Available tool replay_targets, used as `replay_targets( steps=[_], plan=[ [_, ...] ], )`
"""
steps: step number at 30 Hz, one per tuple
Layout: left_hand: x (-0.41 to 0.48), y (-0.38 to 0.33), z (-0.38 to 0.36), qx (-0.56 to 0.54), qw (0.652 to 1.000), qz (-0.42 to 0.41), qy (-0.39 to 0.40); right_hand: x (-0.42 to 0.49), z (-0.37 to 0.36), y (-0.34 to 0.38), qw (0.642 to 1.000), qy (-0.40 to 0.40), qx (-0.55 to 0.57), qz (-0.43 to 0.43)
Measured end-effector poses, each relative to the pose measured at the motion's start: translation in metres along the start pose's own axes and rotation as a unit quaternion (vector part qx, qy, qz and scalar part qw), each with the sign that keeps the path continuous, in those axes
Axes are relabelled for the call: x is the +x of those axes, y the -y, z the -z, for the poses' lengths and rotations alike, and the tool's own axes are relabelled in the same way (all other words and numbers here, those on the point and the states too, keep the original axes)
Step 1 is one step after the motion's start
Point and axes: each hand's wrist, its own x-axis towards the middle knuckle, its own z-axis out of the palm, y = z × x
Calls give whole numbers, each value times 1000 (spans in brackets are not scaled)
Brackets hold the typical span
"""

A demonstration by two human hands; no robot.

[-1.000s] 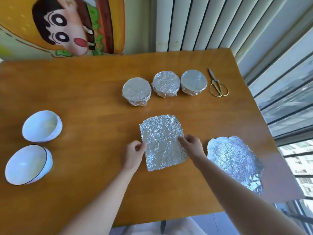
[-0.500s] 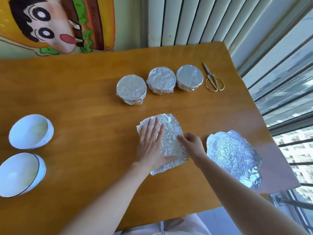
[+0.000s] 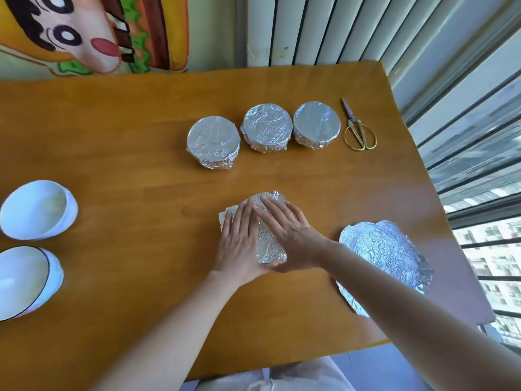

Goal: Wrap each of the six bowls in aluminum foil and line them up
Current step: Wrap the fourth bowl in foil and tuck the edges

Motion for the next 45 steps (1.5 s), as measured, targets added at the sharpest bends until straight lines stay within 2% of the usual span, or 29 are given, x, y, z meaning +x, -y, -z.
replay_targets(
  steps=[5, 9, 14, 19, 33, 39, 42, 45],
  plan=[
    [2, -1, 3, -11, 1000, 5, 0, 8, -3, -7, 999, 35, -34, -18],
    [1, -2, 4, -18, 1000, 3, -9, 11, -3, -11, 999, 26, -36, -23],
    [0, 0, 3, -82, 996, 17, 9, 14, -9, -14, 999, 12, -20, -34],
    [-5, 10, 0, -133, 991, 6, -19, 15, -14, -18, 999, -5, -15, -41],
    [-5, 11, -5, -120, 992, 8, -32, 12, -5, -16, 999, 4, -21, -35],
    [-13, 25, 8, -127, 988, -21, -84, 2, 6, -22, 998, 39, -34, -36],
    [-13, 32, 14, -164, 980, -50, -97, -7, 12, -24, 999, 18, -3, -38],
    [-5, 35, 15, -196, 974, -45, -104, -20, 8, -20, 990, -82, 93, -65]
  ],
)
